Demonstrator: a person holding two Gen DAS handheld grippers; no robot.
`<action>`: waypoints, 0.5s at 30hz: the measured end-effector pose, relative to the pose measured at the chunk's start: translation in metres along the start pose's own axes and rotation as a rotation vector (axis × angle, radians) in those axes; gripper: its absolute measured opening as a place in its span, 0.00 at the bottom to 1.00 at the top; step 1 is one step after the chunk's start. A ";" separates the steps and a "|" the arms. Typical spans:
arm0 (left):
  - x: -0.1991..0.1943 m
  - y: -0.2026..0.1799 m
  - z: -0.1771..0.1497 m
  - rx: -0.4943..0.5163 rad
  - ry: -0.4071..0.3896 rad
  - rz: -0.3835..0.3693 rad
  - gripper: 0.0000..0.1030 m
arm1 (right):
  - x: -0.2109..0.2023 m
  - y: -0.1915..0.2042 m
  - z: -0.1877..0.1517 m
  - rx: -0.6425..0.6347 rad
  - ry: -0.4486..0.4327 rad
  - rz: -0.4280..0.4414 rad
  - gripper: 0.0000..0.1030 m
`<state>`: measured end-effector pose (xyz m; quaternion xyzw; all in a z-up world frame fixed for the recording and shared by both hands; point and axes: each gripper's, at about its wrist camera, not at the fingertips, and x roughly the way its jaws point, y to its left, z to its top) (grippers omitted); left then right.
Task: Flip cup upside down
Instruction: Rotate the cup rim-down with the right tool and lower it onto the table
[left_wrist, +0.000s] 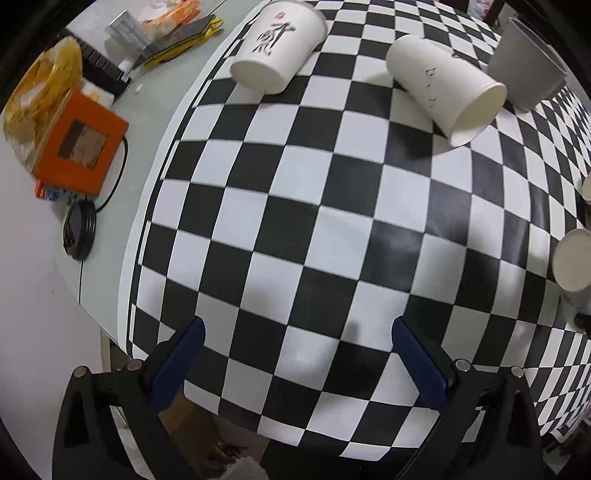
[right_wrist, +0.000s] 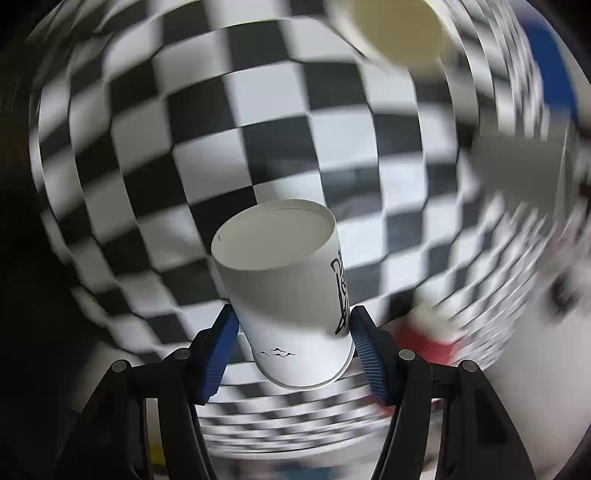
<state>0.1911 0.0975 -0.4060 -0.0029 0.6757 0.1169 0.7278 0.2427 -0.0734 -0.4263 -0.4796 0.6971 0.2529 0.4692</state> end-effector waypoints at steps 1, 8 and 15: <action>-0.002 -0.002 0.001 0.004 -0.005 0.000 1.00 | 0.002 -0.013 0.000 0.083 0.012 0.085 0.62; -0.011 -0.012 -0.006 0.024 -0.012 -0.006 1.00 | 0.026 -0.059 0.002 0.382 0.091 0.355 0.63; -0.011 -0.018 -0.009 0.027 0.004 -0.018 1.00 | 0.034 -0.093 0.001 0.529 0.124 0.481 0.66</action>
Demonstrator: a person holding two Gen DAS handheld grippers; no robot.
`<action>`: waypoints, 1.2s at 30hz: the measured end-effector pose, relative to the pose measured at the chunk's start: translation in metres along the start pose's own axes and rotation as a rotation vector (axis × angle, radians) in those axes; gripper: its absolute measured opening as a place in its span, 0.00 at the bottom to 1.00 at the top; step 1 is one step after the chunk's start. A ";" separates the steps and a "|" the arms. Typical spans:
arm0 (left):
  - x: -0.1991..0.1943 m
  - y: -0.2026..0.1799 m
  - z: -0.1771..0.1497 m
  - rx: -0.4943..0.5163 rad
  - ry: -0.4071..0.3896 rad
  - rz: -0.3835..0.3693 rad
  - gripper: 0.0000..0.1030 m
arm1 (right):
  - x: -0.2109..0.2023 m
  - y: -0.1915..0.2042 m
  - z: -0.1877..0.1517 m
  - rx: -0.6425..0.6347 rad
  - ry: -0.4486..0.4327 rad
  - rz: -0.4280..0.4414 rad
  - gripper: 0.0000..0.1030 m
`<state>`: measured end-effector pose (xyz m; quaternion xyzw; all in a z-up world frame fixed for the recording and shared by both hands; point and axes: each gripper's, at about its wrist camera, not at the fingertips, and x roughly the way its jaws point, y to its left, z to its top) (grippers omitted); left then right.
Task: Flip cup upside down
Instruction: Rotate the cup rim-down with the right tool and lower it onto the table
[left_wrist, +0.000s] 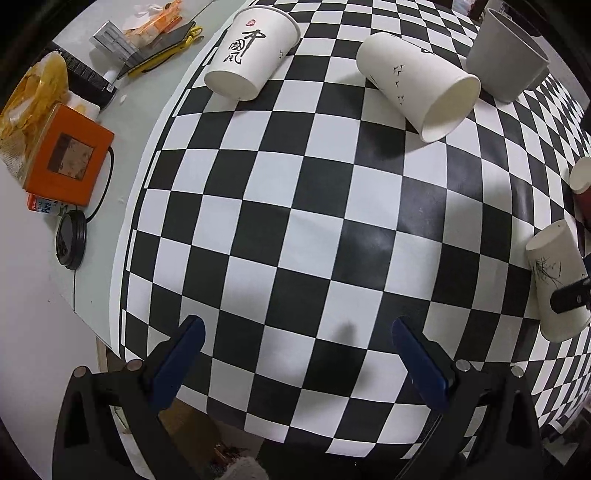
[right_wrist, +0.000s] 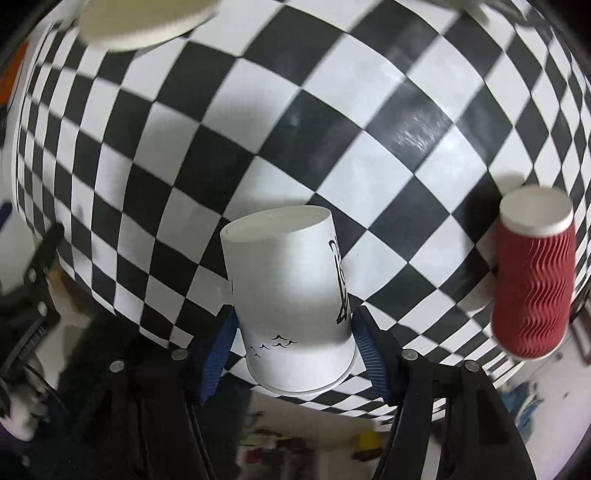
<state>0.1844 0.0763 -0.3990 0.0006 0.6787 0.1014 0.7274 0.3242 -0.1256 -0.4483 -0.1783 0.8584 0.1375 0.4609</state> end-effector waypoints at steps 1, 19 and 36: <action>-0.001 -0.001 0.000 0.000 -0.001 0.002 1.00 | 0.000 -0.005 0.000 0.015 0.005 0.012 0.69; -0.009 -0.020 0.010 0.010 -0.011 -0.031 1.00 | -0.074 -0.015 -0.025 0.133 -0.574 0.083 0.59; -0.013 -0.044 0.014 0.104 -0.036 -0.029 1.00 | -0.019 0.008 -0.068 0.363 -1.058 0.072 0.60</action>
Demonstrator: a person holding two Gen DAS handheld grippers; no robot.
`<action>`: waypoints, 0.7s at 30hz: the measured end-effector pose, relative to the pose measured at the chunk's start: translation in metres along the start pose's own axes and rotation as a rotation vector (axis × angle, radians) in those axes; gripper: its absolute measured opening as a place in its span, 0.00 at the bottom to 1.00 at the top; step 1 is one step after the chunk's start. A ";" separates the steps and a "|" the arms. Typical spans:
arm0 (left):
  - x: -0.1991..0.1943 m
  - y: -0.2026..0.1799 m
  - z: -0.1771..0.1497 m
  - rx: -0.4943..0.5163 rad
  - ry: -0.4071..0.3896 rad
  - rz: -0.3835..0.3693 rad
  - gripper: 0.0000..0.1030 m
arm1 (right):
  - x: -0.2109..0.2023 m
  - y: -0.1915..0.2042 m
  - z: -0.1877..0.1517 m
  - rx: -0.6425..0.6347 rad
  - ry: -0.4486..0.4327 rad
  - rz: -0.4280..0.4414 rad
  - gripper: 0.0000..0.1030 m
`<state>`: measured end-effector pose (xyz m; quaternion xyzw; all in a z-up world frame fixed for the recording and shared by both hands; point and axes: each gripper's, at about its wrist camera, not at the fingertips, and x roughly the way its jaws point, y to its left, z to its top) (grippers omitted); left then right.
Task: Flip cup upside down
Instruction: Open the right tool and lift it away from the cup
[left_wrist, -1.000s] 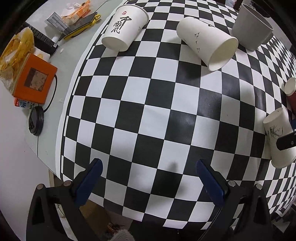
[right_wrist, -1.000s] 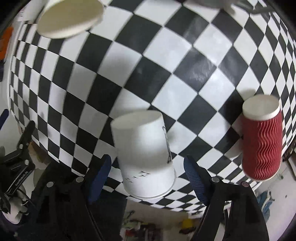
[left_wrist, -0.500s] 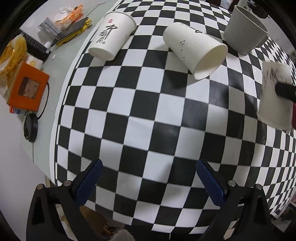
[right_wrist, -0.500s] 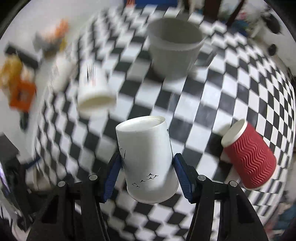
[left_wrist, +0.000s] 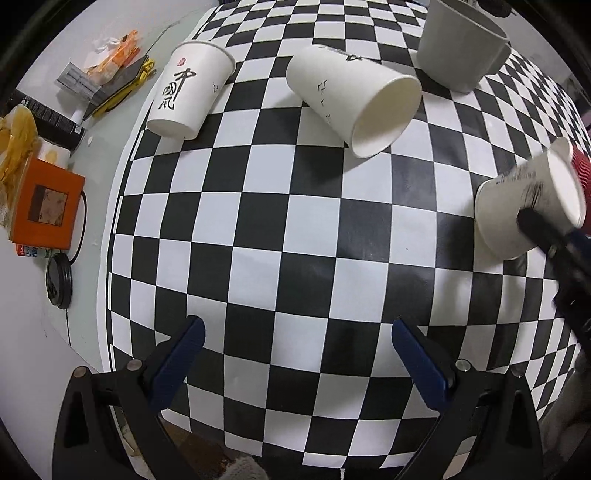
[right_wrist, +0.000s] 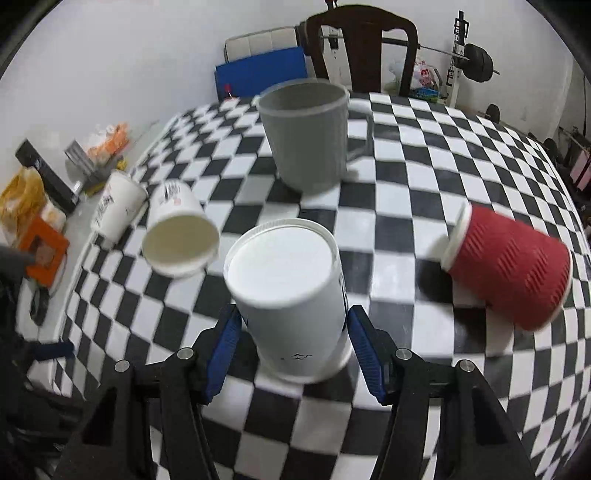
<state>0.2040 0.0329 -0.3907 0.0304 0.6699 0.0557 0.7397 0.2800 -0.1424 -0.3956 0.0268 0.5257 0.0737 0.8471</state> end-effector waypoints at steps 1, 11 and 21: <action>-0.002 -0.001 -0.002 0.005 -0.007 0.002 1.00 | -0.001 -0.005 -0.004 0.005 0.013 -0.004 0.60; -0.061 -0.017 -0.009 0.060 -0.114 -0.039 1.00 | -0.048 -0.021 -0.023 0.089 0.107 -0.195 0.94; -0.154 -0.029 -0.009 0.072 -0.212 -0.128 1.00 | -0.146 -0.034 -0.013 0.135 0.077 -0.300 1.00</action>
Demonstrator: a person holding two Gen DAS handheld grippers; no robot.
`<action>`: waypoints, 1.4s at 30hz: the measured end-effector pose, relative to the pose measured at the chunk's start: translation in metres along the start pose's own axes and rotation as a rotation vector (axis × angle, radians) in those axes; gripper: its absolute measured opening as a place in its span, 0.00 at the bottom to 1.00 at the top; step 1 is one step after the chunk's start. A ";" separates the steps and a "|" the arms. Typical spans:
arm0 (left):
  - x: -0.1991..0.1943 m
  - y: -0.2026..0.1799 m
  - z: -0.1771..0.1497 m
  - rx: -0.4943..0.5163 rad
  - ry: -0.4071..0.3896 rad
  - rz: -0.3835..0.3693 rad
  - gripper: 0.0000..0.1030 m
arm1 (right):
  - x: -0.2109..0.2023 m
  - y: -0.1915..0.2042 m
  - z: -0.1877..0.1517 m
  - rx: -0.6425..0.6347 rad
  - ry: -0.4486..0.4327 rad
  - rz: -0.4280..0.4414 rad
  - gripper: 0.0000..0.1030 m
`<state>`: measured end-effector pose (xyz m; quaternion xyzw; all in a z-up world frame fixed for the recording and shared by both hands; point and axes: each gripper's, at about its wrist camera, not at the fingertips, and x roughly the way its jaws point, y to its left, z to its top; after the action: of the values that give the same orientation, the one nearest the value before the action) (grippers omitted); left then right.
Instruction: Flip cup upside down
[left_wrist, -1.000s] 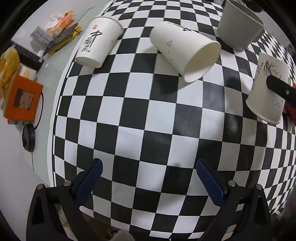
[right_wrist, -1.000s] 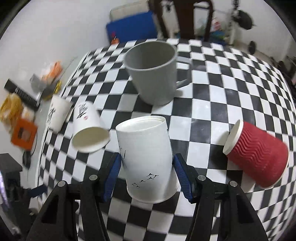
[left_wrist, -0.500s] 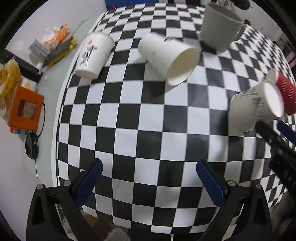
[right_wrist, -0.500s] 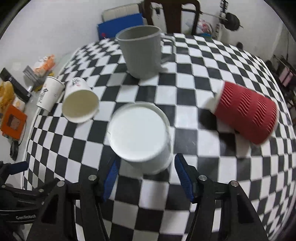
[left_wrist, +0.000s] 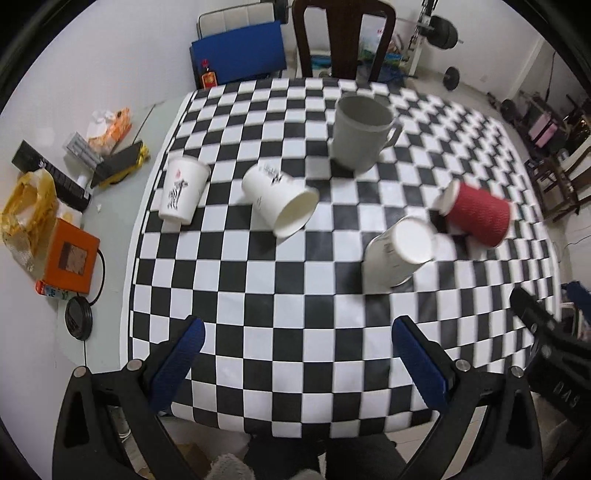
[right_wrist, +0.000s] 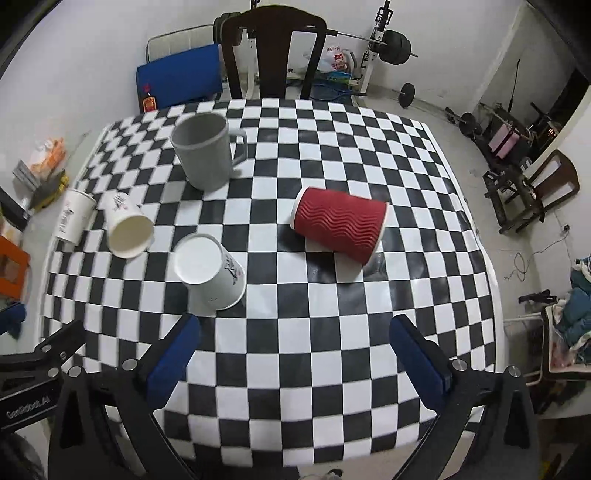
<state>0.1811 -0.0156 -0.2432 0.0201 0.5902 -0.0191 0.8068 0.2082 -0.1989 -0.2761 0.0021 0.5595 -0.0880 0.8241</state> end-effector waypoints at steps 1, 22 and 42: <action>-0.007 0.000 0.001 0.000 -0.009 -0.006 1.00 | -0.009 -0.003 0.001 0.005 0.002 0.001 1.00; -0.148 0.009 0.000 -0.010 -0.022 -0.001 1.00 | -0.192 -0.021 0.014 0.014 -0.012 0.015 1.00; -0.170 0.011 -0.022 0.008 -0.015 0.008 1.00 | -0.229 -0.025 -0.005 0.022 0.022 0.020 1.00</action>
<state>0.1092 -0.0026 -0.0877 0.0257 0.5839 -0.0183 0.8112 0.1179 -0.1900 -0.0647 0.0176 0.5677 -0.0857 0.8186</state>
